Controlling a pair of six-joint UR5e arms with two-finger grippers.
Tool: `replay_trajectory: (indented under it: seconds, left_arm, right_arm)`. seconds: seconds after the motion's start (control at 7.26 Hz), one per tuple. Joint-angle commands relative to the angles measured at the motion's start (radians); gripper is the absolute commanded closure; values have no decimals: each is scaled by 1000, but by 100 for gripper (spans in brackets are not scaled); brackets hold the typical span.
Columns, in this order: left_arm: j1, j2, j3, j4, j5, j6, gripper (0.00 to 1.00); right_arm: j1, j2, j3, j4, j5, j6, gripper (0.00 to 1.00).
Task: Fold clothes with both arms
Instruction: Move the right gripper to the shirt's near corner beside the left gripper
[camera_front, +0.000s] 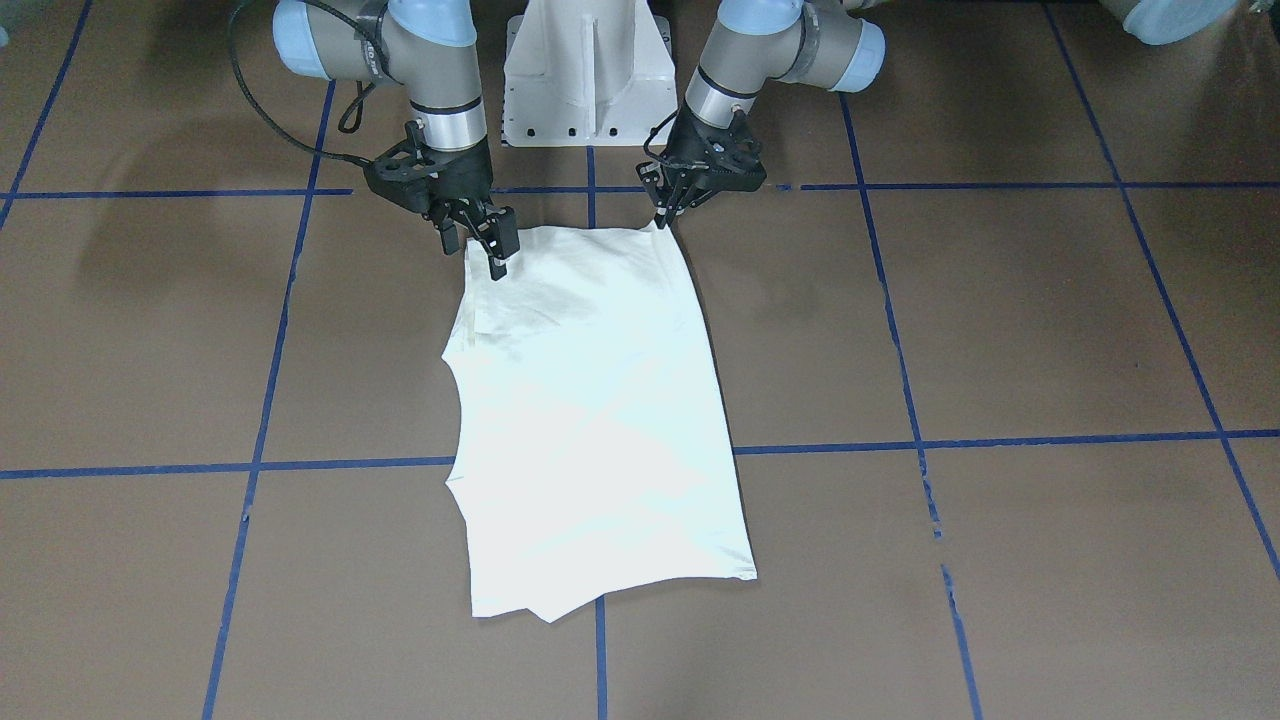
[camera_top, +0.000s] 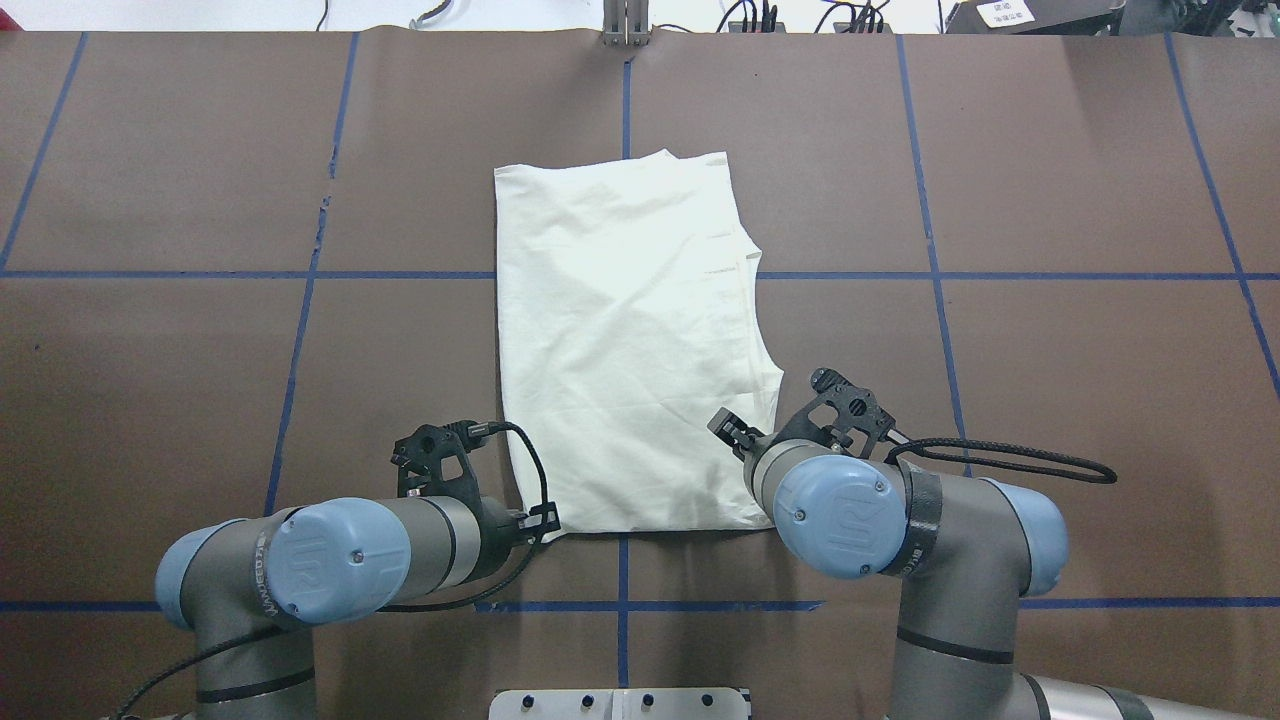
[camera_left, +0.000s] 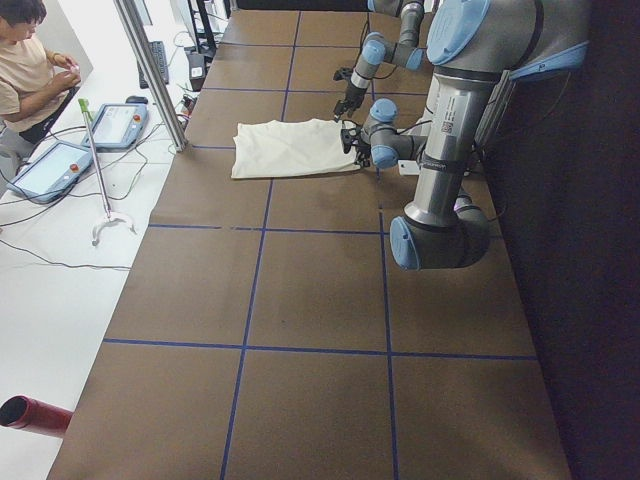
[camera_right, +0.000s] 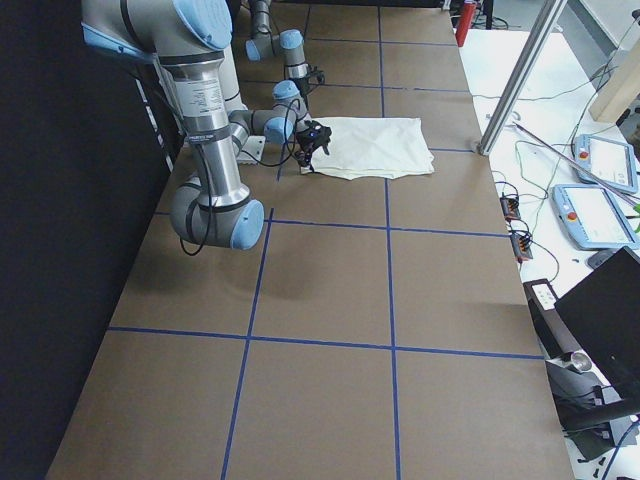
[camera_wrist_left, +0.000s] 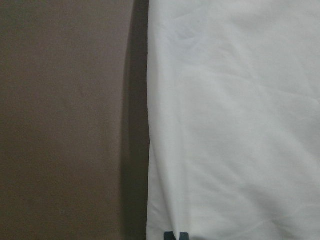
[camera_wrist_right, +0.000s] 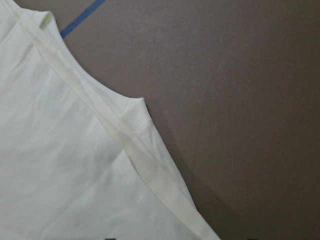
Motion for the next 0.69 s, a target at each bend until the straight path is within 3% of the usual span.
replay_trajectory:
  seconds: [0.0,0.55]
  left_arm:
    - [1,0,0,-4,0,2,100]
    - [10,2,3,-30,-2,1,100]
  right_arm:
    - [3,-1,-36,2,-1,-54,7]
    - [1,1,-76,1,-13,-65,12]
